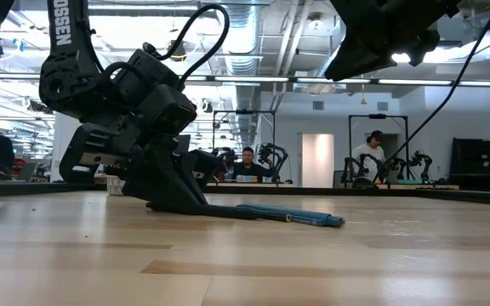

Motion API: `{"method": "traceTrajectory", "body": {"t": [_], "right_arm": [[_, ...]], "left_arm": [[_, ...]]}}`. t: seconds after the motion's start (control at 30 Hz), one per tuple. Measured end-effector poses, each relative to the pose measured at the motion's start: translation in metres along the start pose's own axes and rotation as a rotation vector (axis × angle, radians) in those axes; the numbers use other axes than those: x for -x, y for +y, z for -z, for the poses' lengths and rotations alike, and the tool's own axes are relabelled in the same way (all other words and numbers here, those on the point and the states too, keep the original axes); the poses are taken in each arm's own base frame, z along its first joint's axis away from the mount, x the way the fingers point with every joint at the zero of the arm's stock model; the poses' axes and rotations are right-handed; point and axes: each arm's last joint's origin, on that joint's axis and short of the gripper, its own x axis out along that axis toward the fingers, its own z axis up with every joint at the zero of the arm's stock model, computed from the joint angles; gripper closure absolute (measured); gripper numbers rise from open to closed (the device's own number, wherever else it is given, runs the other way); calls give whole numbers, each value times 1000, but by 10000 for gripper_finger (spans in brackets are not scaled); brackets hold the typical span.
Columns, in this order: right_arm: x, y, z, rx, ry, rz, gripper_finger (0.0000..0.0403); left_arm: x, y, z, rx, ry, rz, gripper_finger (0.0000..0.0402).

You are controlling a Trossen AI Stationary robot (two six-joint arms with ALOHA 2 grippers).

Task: Sort pens & pencils
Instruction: Put the black pen into the transparent bin

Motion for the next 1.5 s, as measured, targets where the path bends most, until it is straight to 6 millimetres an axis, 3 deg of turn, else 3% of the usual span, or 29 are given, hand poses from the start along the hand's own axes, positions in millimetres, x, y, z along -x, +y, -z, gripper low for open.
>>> {"method": "traceTrajectory", "body": {"t": [0.6,1.03,1.27,1.5], "right_arm": [[0,0,0,0,0,0,305],[0,0,0,0,0,0,305],[0,0,0,1,0,0,305],[0,0,0,-1,-1,-1,305]], "left_arm": [[1,0,-4,-25,-28,0,382],[15,-3,-27,-67,-82,0,382],[38,-6,-56,-169,-144,-68,382],[81,-18,-93,-267,-235,-153,382]]}}
